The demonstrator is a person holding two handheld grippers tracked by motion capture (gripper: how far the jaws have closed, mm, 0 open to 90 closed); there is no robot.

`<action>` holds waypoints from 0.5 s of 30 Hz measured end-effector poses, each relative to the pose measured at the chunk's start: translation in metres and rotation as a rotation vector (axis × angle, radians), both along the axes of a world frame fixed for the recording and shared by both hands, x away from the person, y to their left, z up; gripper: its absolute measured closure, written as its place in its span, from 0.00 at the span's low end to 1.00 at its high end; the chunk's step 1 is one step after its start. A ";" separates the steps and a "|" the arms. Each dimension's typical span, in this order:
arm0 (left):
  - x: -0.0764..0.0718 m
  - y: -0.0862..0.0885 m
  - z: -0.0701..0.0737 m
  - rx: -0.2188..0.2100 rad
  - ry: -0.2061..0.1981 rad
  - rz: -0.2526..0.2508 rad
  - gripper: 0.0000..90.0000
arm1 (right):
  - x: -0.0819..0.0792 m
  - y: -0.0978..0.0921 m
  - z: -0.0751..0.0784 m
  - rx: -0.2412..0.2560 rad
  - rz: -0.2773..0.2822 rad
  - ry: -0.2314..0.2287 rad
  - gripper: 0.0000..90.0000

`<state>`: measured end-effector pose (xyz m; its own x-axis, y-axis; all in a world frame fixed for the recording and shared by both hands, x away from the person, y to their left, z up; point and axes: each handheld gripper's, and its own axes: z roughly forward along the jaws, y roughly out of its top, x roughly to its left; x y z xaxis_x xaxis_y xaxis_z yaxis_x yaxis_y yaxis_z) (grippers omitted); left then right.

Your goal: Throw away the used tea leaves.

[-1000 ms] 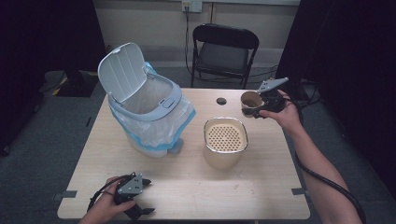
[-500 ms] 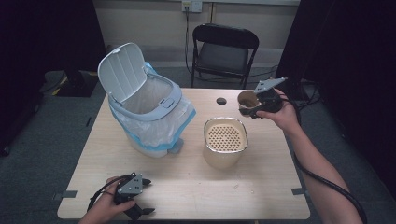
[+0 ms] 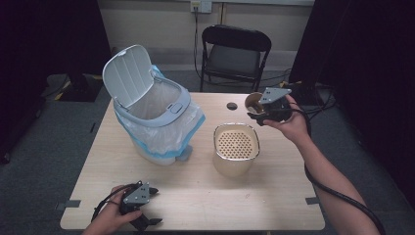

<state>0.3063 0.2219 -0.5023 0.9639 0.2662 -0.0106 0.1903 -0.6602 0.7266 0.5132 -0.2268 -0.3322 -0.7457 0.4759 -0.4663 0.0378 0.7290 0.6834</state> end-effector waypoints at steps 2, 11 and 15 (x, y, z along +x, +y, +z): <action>0.000 0.000 0.000 0.002 0.001 -0.001 0.03 | -0.004 0.003 0.001 -0.036 0.001 -0.033 0.32; 0.000 0.000 0.000 -0.001 0.000 0.000 0.03 | -0.020 0.018 0.000 -0.187 0.052 -0.143 0.32; 0.000 0.000 0.000 0.002 0.002 0.000 0.03 | -0.031 0.027 -0.003 -0.298 0.070 -0.234 0.33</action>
